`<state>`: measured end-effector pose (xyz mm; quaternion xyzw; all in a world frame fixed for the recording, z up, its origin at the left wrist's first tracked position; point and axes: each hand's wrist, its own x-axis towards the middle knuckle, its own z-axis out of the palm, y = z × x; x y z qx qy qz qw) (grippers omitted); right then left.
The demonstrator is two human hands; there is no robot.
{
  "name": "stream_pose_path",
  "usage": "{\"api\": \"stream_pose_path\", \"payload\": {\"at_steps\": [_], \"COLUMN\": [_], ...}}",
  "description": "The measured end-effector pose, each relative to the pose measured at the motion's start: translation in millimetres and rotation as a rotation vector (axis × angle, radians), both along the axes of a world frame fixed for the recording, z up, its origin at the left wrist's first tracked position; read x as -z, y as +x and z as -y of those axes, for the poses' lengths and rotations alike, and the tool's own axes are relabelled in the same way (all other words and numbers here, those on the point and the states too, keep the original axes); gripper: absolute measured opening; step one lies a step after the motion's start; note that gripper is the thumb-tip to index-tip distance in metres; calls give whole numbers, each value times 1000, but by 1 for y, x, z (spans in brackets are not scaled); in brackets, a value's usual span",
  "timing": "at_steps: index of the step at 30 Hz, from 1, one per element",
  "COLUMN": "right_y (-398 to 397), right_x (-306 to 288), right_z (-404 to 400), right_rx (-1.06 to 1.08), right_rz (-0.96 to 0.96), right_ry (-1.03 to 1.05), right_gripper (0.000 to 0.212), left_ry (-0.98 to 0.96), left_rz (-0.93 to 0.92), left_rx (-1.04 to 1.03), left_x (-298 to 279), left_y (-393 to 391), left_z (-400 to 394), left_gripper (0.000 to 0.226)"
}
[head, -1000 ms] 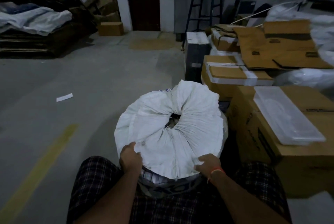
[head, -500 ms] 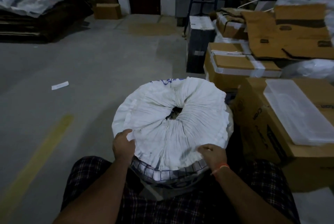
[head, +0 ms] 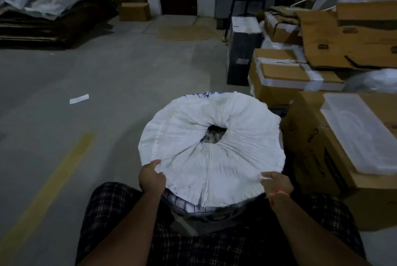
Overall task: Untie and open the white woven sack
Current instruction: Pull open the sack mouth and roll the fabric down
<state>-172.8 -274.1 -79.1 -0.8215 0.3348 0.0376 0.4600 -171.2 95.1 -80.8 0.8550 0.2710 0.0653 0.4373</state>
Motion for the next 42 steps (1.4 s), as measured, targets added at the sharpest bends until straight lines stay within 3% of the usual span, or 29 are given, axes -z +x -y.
{"api": "stream_pose_path", "payload": {"at_steps": [5, 10, 14, 17, 19, 23, 27, 29, 32, 35, 42], "right_y": [-6, -2, 5, 13, 22, 49, 86, 110, 150, 188, 251], "right_x": [-6, -5, -23, -49, -69, -106, -133, -141, -149, -144, -129], "right_z": [13, 5, -12, -20, -24, -30, -32, -32, -41, -57, -68], "right_rx": [-245, -369, -234, -109, -122, -144, -227, -410, -728, -961, -1066], "right_rz": [-389, -417, -266, 139, 281, 312, 281, 276, 310, 328, 289], "right_ry": [-262, -363, -467, -500, -593, -805, -1040, -1002, -707, -561, -492], "right_gripper": [44, 47, 36, 20, 16, 19, 17, 13, 12, 14, 16], "left_ry": [147, 160, 65, 99, 102, 79, 58, -44, -250, -318, -473], "left_rz": [-91, -83, -20, 120, 235, 283, 162, 56, -134, -208, -162], "left_rx": [18, 28, -39, -104, -118, -55, 27, 36, 61, 97, 165], "left_x": [-3, -15, -31, -49, -61, -77, -84, -82, -74, -61, -46], "left_y": [-7, -1, 7, 14, 23, 52, 88, 108, 133, 147, 156], "left_z": [2, 0, 3, 11, 15, 17, 16, 16, 14, 11, -2], "left_gripper": [54, 52, 42, 31, 28, 28, 31, 32, 34, 37, 23]}}
